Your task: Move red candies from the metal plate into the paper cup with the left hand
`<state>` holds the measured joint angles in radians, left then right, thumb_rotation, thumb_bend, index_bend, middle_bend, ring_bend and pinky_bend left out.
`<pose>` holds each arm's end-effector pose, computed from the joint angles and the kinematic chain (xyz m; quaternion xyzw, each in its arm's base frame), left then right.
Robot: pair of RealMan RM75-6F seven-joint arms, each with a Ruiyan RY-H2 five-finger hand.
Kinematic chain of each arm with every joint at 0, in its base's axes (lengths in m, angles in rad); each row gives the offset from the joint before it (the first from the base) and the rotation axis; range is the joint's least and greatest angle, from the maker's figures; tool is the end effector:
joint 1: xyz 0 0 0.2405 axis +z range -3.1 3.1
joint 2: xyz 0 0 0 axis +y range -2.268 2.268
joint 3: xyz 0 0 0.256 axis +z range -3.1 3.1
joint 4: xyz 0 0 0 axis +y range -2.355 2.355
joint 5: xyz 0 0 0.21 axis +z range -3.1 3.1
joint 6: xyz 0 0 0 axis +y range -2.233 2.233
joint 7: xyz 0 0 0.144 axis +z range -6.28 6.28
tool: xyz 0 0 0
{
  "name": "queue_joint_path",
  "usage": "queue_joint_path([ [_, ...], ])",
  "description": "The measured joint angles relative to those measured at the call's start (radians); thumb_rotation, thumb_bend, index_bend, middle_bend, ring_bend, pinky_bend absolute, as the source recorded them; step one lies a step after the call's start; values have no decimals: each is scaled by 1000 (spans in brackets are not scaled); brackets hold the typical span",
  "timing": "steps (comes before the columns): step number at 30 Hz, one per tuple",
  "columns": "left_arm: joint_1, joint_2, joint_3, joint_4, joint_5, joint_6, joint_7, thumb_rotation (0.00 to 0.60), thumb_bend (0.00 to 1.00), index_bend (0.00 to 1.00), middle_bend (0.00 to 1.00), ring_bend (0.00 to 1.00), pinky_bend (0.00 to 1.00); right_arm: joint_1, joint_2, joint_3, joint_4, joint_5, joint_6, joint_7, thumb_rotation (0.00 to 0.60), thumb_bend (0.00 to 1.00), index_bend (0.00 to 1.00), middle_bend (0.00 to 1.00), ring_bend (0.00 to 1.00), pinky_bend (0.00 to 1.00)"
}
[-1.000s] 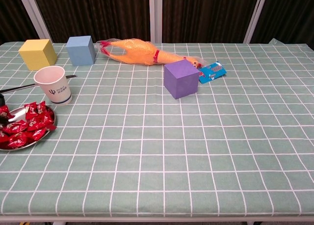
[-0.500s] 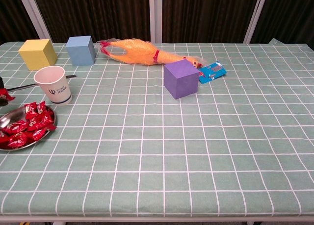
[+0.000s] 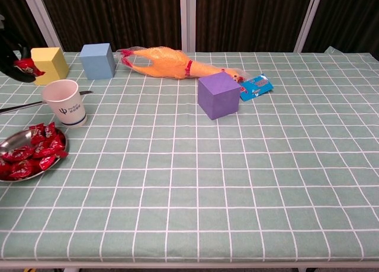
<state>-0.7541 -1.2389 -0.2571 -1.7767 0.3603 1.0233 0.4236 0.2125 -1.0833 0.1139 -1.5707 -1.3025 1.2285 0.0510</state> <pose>-0.1994 0.3503 0.0755 -0.5538 -0.5955 -0.2867 0.5064 -0.3293 -0.2340 0.1636 0.5857 -0.4473 0.3409 0.5836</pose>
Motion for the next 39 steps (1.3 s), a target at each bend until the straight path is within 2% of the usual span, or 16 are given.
queue_joint_path([
  [8,-60,-89,-7,106,-30,-18,22,600,262,685,1000,1000,1000,-6,5,0,2,4,6,8,509,0,0,0,0,0],
  [16,-94,-139,-4,209,-81,-63,32,600,216,589,1000,1000,1000,-11,5,0,19,-1,10,25,512,0,0,0,0,0],
  [23,-81,-119,-1,188,-60,-59,12,600,203,574,1000,1000,1000,-11,3,0,15,-6,13,21,511,0,0,0,0,0],
  [27,-57,-83,4,113,-13,-17,-2,600,198,592,1000,1000,1000,-11,2,0,10,-11,17,19,512,0,0,0,0,0],
  [29,-34,-62,16,59,24,14,-10,600,197,602,1000,1000,1000,-9,1,0,11,-12,16,19,511,0,0,0,0,0],
  [33,54,-22,90,-45,143,83,-35,600,192,586,1000,1000,1000,-3,-2,0,11,-18,8,19,513,0,0,0,0,0],
  [36,119,-11,144,-55,186,95,-79,600,182,533,1000,1000,1000,-1,-5,-4,8,-28,8,18,512,0,0,0,0,0],
  [39,154,-2,174,-49,217,87,-111,600,172,511,1000,1000,1000,-1,-5,-5,5,-30,10,16,512,0,0,0,0,0],
])
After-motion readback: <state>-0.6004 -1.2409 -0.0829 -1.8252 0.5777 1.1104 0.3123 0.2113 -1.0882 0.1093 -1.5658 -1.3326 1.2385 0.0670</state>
